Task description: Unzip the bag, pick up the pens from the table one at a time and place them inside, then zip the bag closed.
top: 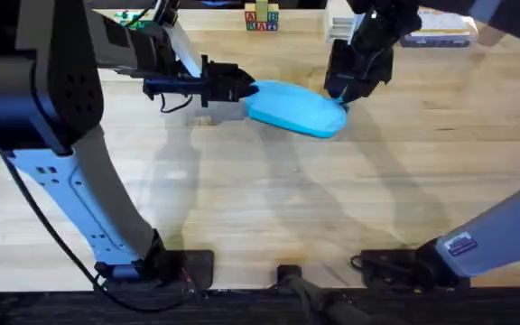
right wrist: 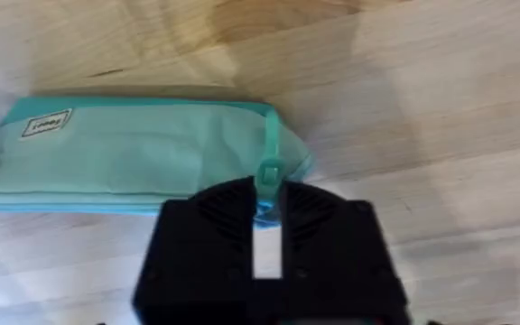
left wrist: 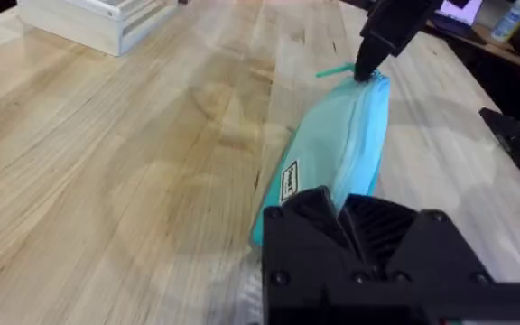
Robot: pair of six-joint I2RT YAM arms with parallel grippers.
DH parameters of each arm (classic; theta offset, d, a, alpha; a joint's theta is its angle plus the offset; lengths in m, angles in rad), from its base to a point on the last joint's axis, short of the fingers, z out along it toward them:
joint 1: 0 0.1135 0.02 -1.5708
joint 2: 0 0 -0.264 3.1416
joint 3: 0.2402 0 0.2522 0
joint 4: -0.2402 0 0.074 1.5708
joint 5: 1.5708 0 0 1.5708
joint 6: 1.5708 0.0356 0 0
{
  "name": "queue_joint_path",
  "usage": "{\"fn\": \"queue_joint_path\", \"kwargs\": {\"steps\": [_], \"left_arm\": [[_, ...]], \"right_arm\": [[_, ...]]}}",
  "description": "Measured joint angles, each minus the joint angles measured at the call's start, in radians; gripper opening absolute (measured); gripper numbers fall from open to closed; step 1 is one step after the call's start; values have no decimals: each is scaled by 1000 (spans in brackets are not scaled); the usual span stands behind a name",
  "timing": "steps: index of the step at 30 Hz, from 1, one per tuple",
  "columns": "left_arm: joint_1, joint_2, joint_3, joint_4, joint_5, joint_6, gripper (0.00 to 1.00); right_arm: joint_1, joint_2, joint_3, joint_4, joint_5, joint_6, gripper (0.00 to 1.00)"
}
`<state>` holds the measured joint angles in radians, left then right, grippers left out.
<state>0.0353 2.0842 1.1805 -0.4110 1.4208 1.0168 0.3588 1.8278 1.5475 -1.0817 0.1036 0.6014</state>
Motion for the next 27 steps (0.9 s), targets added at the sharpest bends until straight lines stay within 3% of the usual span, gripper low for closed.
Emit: {"fn": "queue_joint_path", "kwargs": {"steps": [27], "left_arm": [[0, 0, 0, 0, 0, 0, 42]], "right_arm": [[1, -28, 0, 4, 44, -1, 34]]}}
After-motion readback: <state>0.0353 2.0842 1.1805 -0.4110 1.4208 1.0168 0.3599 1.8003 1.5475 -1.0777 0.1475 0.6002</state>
